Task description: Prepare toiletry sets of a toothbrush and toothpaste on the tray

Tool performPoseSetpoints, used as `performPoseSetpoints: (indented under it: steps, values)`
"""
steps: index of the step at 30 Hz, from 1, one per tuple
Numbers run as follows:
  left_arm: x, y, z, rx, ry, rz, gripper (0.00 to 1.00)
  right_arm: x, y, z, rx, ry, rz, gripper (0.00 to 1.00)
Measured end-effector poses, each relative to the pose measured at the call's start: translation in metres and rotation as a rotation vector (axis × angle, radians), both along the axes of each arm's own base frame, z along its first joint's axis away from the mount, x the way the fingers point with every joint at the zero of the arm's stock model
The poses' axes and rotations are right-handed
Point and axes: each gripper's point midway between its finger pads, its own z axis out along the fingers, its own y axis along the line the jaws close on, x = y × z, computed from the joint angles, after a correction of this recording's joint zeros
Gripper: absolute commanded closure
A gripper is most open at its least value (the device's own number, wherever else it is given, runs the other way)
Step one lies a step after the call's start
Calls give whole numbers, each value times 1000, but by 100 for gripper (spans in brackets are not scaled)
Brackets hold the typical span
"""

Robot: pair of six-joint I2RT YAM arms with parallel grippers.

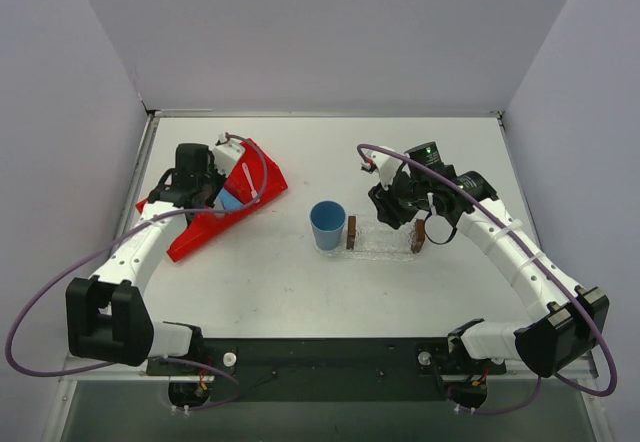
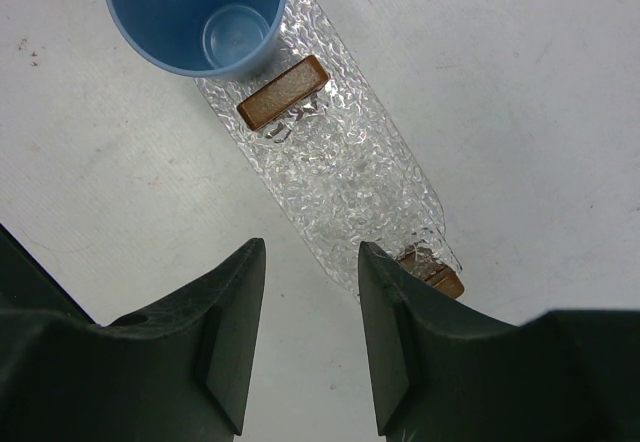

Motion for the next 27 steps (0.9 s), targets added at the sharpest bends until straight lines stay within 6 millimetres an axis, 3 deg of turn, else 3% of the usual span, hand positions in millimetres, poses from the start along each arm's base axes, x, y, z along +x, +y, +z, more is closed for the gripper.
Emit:
performPoseSetpoints:
  steps: [5, 8, 9, 10, 21, 27]
  values:
    - [-3, -4, -5, -32, 30, -11, 69, 1, -1, 0, 0, 0, -5, 62]
    - [-3, -6, -10, -44, 46, -15, 86, 1, -1, 0, 0, 0, -5, 62]
    - [-2, -7, -11, -50, 48, -18, 98, 1, -1, 0, 0, 0, -5, 62]
    - [-2, -9, -11, -58, 48, -18, 100, 1, -1, 0, 0, 0, -5, 62]
    - [-7, -3, -8, -78, 83, -4, 100, 1, -1, 0, 0, 2, -6, 62]
    - [-4, -8, 26, -133, 61, -26, 100, 0, 0, 0, 10, 9, -6, 61]
